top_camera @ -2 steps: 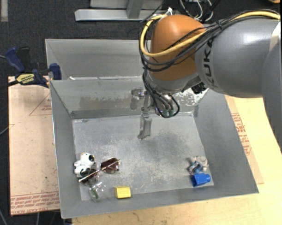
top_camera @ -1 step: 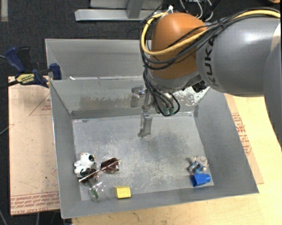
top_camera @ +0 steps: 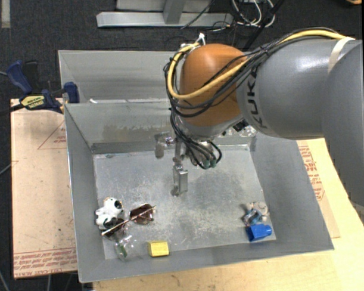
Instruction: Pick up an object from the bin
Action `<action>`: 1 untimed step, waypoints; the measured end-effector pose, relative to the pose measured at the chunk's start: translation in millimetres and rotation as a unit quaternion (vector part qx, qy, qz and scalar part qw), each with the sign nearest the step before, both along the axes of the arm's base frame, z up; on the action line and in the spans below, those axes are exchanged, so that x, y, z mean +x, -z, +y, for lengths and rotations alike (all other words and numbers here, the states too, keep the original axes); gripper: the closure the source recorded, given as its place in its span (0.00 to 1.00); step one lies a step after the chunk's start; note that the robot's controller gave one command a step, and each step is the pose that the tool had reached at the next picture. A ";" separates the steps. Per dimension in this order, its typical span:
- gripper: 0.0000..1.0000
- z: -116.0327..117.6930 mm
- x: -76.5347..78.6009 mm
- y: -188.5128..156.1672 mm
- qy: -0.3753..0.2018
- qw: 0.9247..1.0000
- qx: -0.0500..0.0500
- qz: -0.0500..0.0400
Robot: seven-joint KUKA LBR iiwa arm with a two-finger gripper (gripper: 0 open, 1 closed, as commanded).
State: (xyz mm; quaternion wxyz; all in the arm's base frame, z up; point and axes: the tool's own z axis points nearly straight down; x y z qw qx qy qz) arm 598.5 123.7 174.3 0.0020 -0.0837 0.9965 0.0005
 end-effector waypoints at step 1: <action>0.00 60.1 -23.8 23.7 -0.088 0.996 0.000 0.001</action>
Offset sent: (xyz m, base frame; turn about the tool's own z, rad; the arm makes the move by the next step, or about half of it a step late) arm -0.0568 0.0606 -0.0257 -0.3005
